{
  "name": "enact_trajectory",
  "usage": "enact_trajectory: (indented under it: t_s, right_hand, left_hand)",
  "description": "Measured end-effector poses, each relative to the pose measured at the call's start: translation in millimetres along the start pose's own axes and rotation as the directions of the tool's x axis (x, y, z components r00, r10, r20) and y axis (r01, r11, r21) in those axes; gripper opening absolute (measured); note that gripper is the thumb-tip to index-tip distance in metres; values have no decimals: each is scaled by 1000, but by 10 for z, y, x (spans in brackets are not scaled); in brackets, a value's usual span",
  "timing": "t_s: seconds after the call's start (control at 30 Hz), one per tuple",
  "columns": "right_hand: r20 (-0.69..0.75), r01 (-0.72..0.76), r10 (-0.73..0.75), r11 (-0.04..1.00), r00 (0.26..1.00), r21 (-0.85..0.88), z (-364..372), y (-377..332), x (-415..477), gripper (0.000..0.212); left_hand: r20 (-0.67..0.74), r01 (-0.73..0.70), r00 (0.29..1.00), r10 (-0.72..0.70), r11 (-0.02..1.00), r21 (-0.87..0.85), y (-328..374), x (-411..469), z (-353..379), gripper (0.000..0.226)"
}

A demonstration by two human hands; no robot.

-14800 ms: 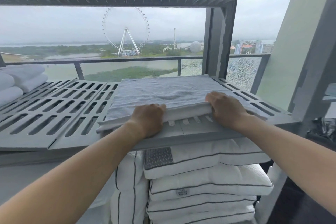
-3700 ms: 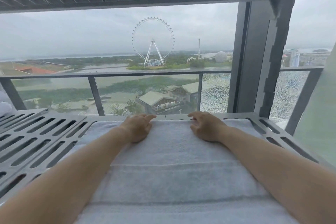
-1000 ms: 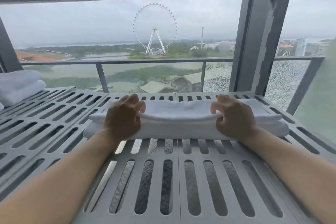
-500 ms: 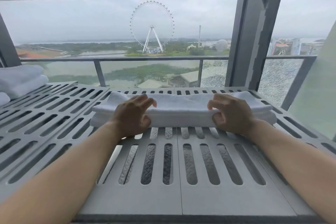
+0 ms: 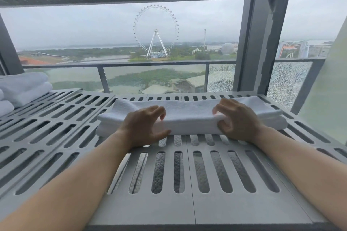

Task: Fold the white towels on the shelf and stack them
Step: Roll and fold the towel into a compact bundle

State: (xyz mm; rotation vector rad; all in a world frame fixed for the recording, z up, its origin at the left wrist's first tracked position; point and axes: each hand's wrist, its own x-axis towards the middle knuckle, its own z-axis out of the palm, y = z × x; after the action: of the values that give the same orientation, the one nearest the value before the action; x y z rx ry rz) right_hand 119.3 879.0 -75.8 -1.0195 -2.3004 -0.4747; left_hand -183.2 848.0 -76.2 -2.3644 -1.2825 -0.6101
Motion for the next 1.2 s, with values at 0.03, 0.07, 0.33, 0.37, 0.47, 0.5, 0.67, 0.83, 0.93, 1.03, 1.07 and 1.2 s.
enact_trajectory:
  t_s: [0.03, 0.07, 0.33, 0.37, 0.47, 0.5, 0.67, 0.83, 0.93, 1.03, 1.07, 1.2]
  right_hand:
    - [5, -8, 8, 1000, 1000, 10, 15, 10, 9, 23]
    - [13, -13, 13, 1000, 1000, 12, 34, 23, 17, 21]
    - [2, -57, 57, 996, 998, -75, 129, 33, 178, 17]
    - [-1, -66, 66, 995, 998, -68, 117, 33, 171, 17]
    - [14, -95, 96, 995, 995, -25, 127, -8, 144, 20]
    - [24, -109, 109, 994, 994, -6, 117, -2, 139, 22]
    - [60, -104, 105, 994, 993, -19, -10, 255, 23, 29]
    - [20, -272, 272, 959, 962, 76, -82, 563, -204, 15]
    - [52, -262, 258, 956, 965, 128, -57, 572, -173, 8]
    - [73, -236, 228, 963, 971, 133, -67, 615, -169, 12]
    - [82, -228, 219, 966, 972, 123, -75, 623, -170, 17]
    - [102, -185, 174, 977, 980, 111, -123, 606, -174, 22]
  left_hand:
    - [-5, -5, 1000, 5, 1000, -5, 5, 12, 21, 40]
    - [-6, 3, 1000, -3, 1000, -11, 5, 27, 52, 41]
    - [15, 234, 972, -235, 971, 51, 59, 143, 124, 35]
    - [22, 250, 968, -252, 966, 67, 114, 196, 109, 33]
    - [103, 217, 971, -216, 976, 0, 344, 428, 66, 35]
    - [140, 203, 971, -195, 978, -49, 470, 545, 71, 39]
    - [121, 162, 981, -151, 984, -80, 957, 1039, 269, 42]
    - [-23, 121, 992, -126, 980, -160, 986, 1013, 543, 25]
    - [-109, 51, 992, -68, 987, -152, 955, 990, 599, 22]
    - [-174, -15, 985, -5, 993, -117, 984, 1001, 580, 20]
    - [-191, -38, 981, 19, 994, -98, 1001, 999, 566, 20]
    - [-242, -96, 967, 83, 994, -42, 1042, 974, 495, 19]
